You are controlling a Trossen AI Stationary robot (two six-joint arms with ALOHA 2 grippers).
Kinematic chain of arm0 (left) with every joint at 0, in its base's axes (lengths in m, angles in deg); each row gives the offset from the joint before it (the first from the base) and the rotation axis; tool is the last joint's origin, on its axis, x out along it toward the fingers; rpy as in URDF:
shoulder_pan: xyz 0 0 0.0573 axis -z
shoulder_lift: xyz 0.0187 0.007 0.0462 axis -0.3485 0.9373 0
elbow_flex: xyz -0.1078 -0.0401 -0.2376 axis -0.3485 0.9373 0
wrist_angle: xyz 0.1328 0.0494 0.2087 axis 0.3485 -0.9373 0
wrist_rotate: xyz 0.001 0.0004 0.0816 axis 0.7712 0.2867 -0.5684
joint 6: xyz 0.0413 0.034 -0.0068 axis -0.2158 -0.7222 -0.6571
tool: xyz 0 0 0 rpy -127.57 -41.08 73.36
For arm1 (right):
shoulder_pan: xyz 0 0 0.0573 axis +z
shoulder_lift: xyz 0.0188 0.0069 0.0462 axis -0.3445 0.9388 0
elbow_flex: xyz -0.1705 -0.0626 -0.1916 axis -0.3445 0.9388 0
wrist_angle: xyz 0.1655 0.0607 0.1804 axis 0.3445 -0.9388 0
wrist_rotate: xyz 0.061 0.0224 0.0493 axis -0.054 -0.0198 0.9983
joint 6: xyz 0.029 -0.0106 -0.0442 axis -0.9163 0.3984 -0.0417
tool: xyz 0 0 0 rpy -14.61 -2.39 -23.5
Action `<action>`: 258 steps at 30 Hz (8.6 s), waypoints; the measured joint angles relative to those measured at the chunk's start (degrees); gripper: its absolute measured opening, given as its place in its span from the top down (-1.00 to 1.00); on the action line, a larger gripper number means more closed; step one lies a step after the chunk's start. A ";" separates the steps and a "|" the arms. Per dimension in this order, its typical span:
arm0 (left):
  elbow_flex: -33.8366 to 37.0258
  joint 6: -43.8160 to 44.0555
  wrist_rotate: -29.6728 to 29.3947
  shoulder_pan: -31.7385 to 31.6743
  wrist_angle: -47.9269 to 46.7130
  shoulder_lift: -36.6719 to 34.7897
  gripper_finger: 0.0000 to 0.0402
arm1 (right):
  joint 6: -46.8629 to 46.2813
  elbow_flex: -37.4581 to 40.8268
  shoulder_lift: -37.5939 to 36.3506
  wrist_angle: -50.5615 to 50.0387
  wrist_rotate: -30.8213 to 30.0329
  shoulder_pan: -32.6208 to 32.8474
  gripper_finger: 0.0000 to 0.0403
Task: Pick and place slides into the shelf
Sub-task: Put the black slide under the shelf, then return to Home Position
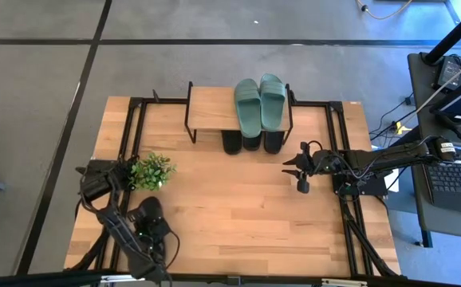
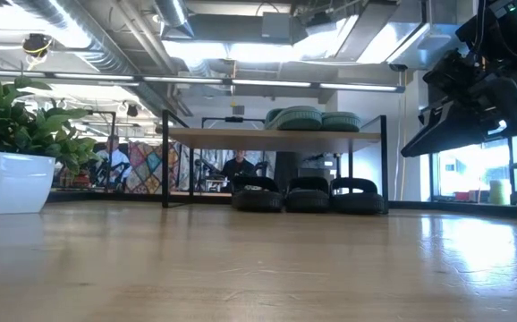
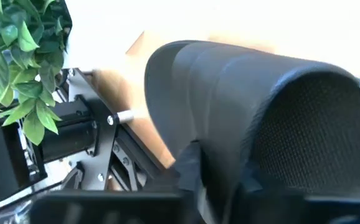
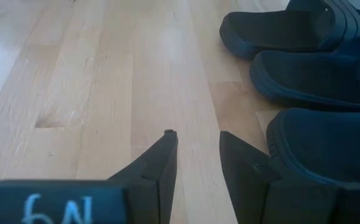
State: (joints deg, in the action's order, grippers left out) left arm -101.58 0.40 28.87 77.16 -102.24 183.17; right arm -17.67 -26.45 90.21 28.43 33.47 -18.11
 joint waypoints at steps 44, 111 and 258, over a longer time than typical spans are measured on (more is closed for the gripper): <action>-17.57 -51.55 -40.47 -45.22 -0.94 -3.69 0.98 | 0.97 0.00 -0.02 2.48 -2.45 0.00 0.40; 3.77 -69.42 -38.37 -60.40 36.34 -3.64 0.46 | -0.66 0.00 -0.02 1.49 -2.38 0.00 0.40; 69.65 -84.07 0.66 -60.41 91.73 -103.65 0.04 | -1.68 9.91 -36.69 -0.80 -2.31 0.00 0.40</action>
State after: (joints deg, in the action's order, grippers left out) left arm -31.93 -83.66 29.53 16.76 -10.52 79.51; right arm -19.35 -16.54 53.51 27.63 31.17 -18.11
